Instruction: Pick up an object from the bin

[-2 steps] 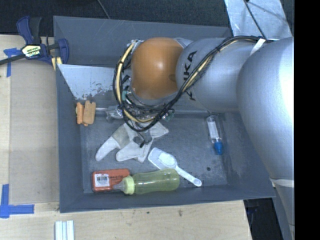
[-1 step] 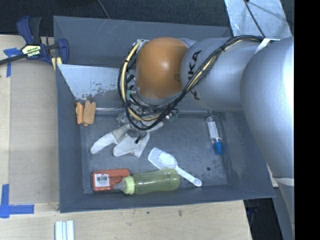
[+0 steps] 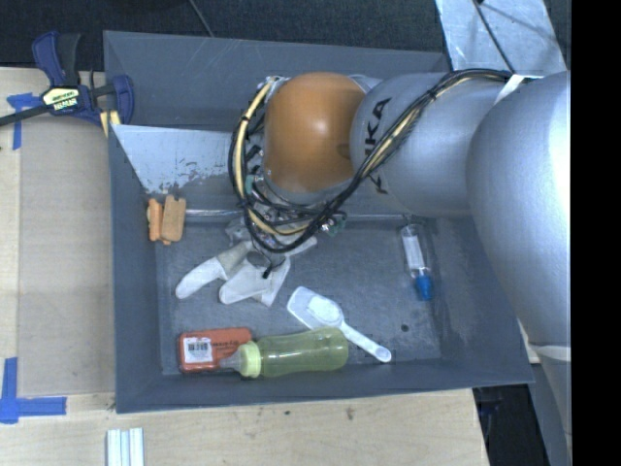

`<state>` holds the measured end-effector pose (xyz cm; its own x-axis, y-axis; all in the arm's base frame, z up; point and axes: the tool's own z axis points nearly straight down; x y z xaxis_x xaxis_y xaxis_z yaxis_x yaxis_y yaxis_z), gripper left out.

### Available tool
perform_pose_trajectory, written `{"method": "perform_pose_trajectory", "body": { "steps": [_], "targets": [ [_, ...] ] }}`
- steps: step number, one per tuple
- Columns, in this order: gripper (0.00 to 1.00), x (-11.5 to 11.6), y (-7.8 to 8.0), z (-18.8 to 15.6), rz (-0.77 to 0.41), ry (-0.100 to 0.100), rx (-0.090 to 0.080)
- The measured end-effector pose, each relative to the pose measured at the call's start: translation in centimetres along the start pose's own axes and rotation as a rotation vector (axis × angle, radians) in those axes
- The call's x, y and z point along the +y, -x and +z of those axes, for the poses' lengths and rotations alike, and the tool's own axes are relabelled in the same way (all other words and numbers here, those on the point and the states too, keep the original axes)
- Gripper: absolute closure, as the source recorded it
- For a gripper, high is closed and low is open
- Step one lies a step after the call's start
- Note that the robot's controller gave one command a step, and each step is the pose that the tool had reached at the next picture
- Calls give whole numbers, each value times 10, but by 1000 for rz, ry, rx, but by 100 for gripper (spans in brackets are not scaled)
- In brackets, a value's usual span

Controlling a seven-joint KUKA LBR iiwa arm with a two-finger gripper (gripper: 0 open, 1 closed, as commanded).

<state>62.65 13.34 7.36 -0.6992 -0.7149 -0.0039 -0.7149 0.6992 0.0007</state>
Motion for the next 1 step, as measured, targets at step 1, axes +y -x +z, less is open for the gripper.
{"method": "perform_pose_trajectory", "body": {
  "steps": [1],
  "targets": [
    [100,0,-1,-2,0,0,0]
  ]
}}
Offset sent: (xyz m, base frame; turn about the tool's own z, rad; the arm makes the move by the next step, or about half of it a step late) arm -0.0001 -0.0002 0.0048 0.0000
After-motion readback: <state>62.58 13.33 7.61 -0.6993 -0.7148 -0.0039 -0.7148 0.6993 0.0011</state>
